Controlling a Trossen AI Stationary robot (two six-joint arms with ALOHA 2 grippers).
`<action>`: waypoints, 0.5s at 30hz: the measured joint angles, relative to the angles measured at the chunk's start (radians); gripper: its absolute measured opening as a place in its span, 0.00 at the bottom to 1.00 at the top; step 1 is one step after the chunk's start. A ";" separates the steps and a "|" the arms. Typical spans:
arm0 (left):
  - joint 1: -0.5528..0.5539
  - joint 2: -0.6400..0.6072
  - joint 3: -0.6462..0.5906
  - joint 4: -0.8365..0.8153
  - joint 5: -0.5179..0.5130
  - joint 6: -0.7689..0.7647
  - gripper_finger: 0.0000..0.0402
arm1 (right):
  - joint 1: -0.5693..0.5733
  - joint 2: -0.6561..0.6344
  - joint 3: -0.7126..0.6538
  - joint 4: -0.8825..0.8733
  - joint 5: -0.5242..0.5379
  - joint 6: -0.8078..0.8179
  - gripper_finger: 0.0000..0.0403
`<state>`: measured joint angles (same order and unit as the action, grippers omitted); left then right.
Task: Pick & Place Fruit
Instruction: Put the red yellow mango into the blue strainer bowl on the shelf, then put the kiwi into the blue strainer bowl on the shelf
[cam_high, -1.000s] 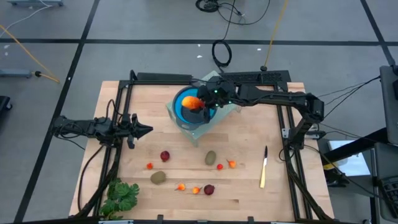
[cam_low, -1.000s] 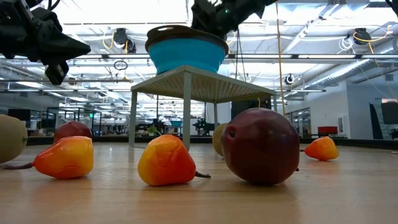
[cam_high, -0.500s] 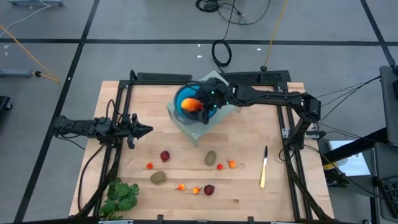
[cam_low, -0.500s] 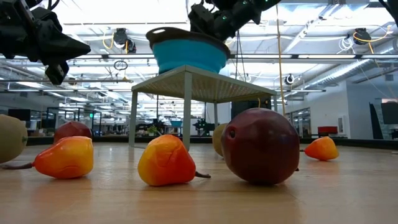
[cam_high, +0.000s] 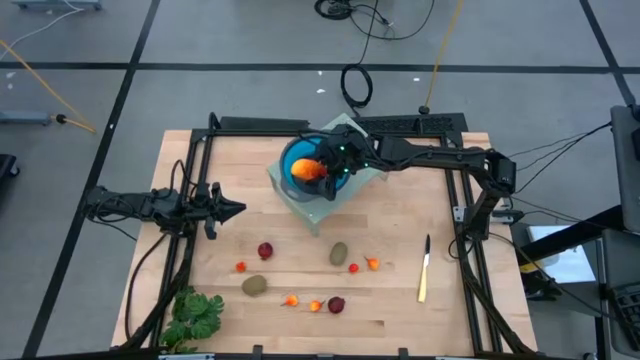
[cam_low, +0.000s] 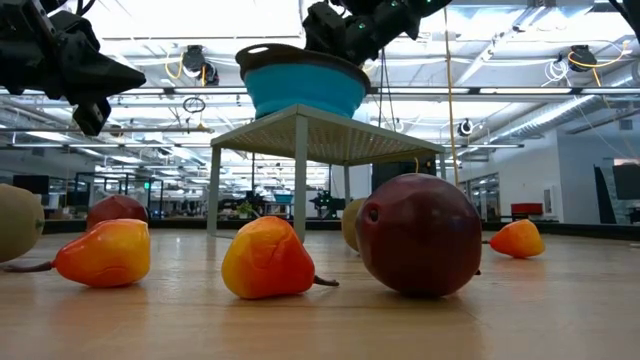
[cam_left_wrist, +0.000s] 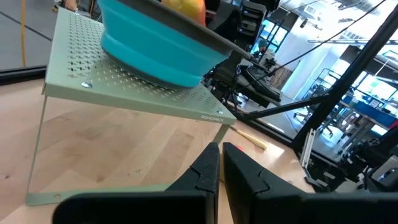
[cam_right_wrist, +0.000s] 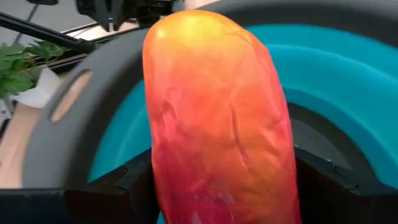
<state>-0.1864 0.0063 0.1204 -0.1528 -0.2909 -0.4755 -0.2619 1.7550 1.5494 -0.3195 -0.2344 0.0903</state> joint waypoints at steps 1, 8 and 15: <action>0.000 0.000 0.000 0.000 0.000 0.000 0.05 | 0.000 0.000 0.000 0.000 -0.004 0.002 0.67; 0.000 0.000 0.000 0.000 0.000 0.000 0.05 | -0.001 0.000 0.000 0.000 -0.005 0.003 0.70; 0.000 0.000 0.000 0.000 0.000 -0.003 0.05 | -0.001 0.000 0.000 0.001 -0.004 0.003 0.77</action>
<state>-0.1864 0.0063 0.1204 -0.1527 -0.2906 -0.4788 -0.2626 1.7550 1.5494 -0.3183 -0.2386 0.0929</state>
